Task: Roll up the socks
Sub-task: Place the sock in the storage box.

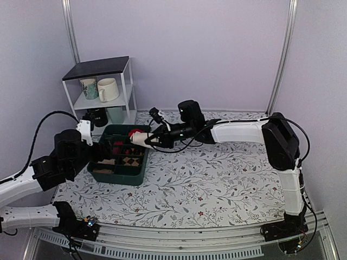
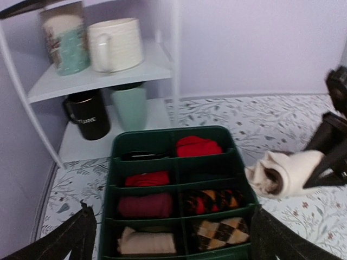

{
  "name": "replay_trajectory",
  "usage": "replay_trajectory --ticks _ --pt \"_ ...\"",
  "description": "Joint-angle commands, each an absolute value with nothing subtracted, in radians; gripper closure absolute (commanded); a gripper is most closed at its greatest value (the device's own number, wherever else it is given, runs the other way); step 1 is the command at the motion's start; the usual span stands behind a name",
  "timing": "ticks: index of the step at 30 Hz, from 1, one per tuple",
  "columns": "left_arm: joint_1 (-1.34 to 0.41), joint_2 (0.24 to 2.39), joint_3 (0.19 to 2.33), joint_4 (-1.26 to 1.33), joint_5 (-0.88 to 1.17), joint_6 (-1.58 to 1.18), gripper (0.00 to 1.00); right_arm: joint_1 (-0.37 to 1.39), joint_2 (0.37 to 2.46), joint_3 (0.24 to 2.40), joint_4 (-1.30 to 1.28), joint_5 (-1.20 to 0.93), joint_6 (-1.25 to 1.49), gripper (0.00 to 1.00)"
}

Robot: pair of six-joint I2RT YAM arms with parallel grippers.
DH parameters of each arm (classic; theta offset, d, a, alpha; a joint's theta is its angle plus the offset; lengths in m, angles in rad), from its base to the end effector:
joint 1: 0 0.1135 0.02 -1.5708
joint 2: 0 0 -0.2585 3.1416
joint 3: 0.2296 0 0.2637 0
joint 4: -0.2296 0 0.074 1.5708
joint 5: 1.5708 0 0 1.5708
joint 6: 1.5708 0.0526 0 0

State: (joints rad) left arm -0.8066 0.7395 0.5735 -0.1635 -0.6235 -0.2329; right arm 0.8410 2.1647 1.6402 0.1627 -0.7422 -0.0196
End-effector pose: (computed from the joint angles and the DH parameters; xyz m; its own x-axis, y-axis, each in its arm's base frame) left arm 0.1624 -0.1250 0.2667 -0.2649 0.0056 -0.9643 0.1466 0.9886 -0.0346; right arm 0.3218 0.4131 0.2112 -0.2169 -0.2642 -0.9398 -0.9752 0.0150 0.2209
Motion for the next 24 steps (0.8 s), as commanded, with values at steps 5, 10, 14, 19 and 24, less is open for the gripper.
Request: replay_trajectory --ticks 5,10,14,19,24 --pt "-0.594 0.672 0.545 -0.230 -0.594 -0.357 0.01 0.960 2.382 1.884 0.007 -0.760 -0.064 1.00" --pt "-0.581 0.665 0.542 -0.239 -0.580 -0.373 0.00 0.993 2.436 1.930 -0.040 -0.720 -0.075 1.00" --pt "-0.579 0.666 0.541 -0.240 -0.566 -0.374 0.01 1.027 2.478 1.969 -0.064 -0.678 -0.096 0.99" --pt "-0.576 0.666 0.539 -0.240 -0.538 -0.365 0.00 1.037 2.505 2.000 -0.096 -0.578 -0.098 0.99" --pt "-0.577 0.655 0.538 -0.234 -0.502 -0.343 0.01 1.037 2.511 2.013 -0.195 -0.505 -0.136 0.99"
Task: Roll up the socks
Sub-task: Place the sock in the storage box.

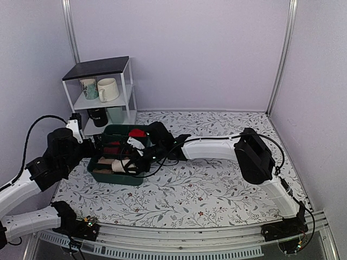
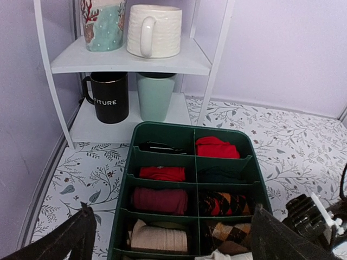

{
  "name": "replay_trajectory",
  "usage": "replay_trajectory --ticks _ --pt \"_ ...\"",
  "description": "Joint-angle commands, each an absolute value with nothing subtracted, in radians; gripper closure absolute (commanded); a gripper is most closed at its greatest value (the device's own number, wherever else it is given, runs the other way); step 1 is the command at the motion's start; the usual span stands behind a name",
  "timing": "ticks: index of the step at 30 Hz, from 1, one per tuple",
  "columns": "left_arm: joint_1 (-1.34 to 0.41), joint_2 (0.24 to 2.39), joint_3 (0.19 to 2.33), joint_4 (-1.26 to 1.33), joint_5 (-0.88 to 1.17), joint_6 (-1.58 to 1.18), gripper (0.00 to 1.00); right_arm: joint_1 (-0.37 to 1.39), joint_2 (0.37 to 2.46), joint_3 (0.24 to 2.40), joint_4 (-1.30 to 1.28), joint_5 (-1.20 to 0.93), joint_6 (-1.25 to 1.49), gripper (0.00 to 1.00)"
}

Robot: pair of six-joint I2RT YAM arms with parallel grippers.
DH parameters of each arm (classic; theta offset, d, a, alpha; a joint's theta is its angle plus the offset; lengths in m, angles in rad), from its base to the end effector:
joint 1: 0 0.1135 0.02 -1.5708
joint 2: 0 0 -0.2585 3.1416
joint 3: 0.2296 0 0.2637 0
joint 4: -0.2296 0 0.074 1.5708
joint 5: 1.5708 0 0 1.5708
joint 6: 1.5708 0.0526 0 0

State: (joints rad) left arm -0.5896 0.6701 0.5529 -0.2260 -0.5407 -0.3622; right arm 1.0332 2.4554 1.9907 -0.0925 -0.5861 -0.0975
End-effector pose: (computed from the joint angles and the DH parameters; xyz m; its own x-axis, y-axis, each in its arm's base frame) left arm 0.1743 -0.0840 0.2635 -0.2877 -0.1730 -0.9420 -0.0301 0.9847 -0.1717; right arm 0.2702 0.5100 0.1536 -0.1764 -0.4543 -0.8732 -0.9778 -0.0209 0.2085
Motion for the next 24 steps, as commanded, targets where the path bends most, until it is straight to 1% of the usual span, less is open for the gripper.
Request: replay_trajectory --ticks 1,7,13,18,24 --pt "-0.577 0.655 0.540 -0.234 -0.501 -0.339 0.00 1.037 2.509 2.011 -0.222 -0.493 -0.145 0.99" --pt "-0.577 0.652 0.547 -0.231 -0.471 -0.322 0.00 1.052 2.449 1.923 -0.347 -0.424 -0.240 0.99" --pt "-0.577 0.645 0.550 -0.223 -0.451 -0.319 0.00 1.101 2.477 2.002 -0.623 -0.274 -0.406 0.99" --pt "-0.576 0.620 0.551 -0.231 -0.445 -0.316 0.01 1.114 2.475 2.042 -0.823 -0.239 -0.434 0.99" --pt "-0.575 0.618 0.549 -0.221 -0.432 -0.312 0.00 1.130 2.426 1.988 -0.924 -0.243 -0.411 0.99"
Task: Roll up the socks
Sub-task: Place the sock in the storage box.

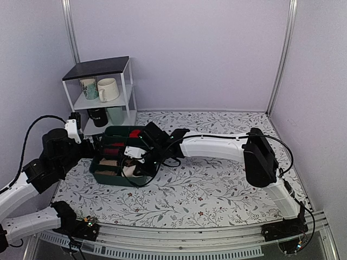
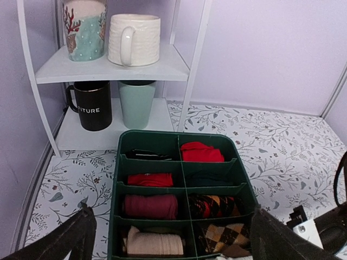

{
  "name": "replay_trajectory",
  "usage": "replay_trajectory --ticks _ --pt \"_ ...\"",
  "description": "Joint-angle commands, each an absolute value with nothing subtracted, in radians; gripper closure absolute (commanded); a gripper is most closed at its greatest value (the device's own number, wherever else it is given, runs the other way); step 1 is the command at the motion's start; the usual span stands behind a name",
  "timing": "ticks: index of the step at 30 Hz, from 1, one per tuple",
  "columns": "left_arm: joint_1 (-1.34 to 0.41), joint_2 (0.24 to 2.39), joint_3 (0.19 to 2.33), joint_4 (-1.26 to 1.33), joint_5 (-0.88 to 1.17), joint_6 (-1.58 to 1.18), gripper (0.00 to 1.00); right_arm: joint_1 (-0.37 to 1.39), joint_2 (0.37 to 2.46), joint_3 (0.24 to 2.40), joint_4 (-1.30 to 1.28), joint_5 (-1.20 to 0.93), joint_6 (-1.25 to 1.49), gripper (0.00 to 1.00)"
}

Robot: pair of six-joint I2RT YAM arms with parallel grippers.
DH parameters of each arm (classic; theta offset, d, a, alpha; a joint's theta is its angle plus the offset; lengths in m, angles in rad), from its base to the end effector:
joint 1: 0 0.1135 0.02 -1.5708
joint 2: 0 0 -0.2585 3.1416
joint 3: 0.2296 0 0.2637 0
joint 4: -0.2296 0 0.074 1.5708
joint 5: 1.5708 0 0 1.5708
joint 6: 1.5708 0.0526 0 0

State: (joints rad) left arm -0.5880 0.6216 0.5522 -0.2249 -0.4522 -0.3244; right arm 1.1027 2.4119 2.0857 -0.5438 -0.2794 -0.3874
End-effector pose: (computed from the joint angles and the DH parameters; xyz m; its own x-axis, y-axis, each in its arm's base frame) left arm 0.1677 -0.0842 0.2709 -0.2769 -0.1600 -0.9475 0.0662 0.9805 -0.1849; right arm 0.2377 0.5023 0.1652 0.0351 -0.7354 -0.6767 -0.9988 -0.0031 -0.0484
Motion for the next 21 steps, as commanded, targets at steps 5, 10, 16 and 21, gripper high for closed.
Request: replay_trajectory --ticks 5,10,16,21 --pt "-0.575 0.628 0.535 -0.200 -0.419 -0.314 0.00 1.136 2.419 1.969 -0.900 -0.260 -0.374 0.99" --pt "-0.575 0.653 0.542 -0.189 -0.398 -0.312 0.01 1.143 2.510 2.143 -0.948 -0.265 -0.362 0.99" --pt "-0.575 0.649 0.531 -0.178 -0.396 -0.304 0.00 1.148 2.514 2.156 -0.939 -0.267 -0.367 0.99" --pt "-0.575 0.677 0.538 -0.175 -0.373 -0.300 0.01 1.149 2.541 2.181 -0.855 -0.295 -0.310 0.99"
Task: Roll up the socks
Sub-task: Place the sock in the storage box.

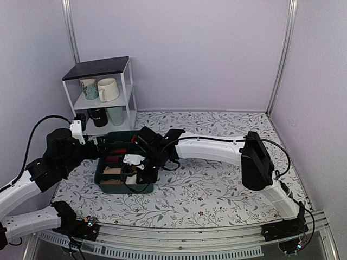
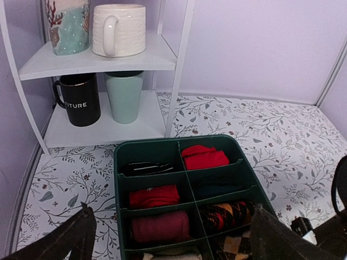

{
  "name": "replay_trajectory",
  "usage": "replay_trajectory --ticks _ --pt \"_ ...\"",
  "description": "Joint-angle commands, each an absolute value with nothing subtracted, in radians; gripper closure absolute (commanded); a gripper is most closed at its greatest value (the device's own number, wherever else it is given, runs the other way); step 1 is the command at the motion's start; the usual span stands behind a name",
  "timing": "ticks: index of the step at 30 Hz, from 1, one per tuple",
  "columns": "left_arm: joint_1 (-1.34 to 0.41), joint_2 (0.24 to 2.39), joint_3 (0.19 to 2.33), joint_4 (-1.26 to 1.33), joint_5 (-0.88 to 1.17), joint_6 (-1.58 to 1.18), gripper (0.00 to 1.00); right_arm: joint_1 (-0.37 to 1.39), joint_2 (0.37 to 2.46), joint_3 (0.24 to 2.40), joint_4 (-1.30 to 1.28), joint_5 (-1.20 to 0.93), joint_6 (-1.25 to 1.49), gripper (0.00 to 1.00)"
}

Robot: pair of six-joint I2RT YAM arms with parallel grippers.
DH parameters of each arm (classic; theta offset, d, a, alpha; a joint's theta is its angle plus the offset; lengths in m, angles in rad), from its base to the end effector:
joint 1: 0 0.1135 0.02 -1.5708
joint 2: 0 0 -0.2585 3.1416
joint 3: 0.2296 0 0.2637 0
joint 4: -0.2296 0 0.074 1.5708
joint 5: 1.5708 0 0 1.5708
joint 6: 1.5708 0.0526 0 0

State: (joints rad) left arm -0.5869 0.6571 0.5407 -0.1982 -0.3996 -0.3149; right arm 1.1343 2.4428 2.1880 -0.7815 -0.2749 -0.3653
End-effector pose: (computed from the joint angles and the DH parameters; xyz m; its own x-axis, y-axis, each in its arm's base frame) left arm 0.1727 -0.0903 0.2633 -0.3076 -0.1381 -0.9415 0.1124 0.9772 -0.1800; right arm 0.2175 0.4999 0.1659 -0.0073 -0.8290 -0.5592 -0.9992 -0.0156 0.0362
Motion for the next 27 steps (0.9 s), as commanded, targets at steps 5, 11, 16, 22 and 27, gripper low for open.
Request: replay_trajectory --ticks 5,11,16,22,27 --pt "-0.575 0.683 0.541 -0.178 -0.361 -0.302 0.00 1.148 2.555 2.120 -0.785 -0.304 -0.252 0.98" --pt "-0.575 0.694 0.540 -0.178 -0.353 -0.302 0.00 1.149 2.547 2.072 -0.791 -0.234 -0.238 0.91" --pt "-0.575 0.692 0.539 -0.178 -0.361 -0.303 0.00 1.146 2.499 2.021 -0.765 -0.224 -0.237 0.77" --pt "-0.574 0.690 0.542 -0.181 -0.375 -0.297 0.01 1.140 2.465 2.029 -0.765 -0.218 -0.242 0.66" --pt "-0.574 0.686 0.543 -0.184 -0.380 -0.296 0.01 1.140 2.473 2.096 -0.817 -0.208 -0.259 0.61"
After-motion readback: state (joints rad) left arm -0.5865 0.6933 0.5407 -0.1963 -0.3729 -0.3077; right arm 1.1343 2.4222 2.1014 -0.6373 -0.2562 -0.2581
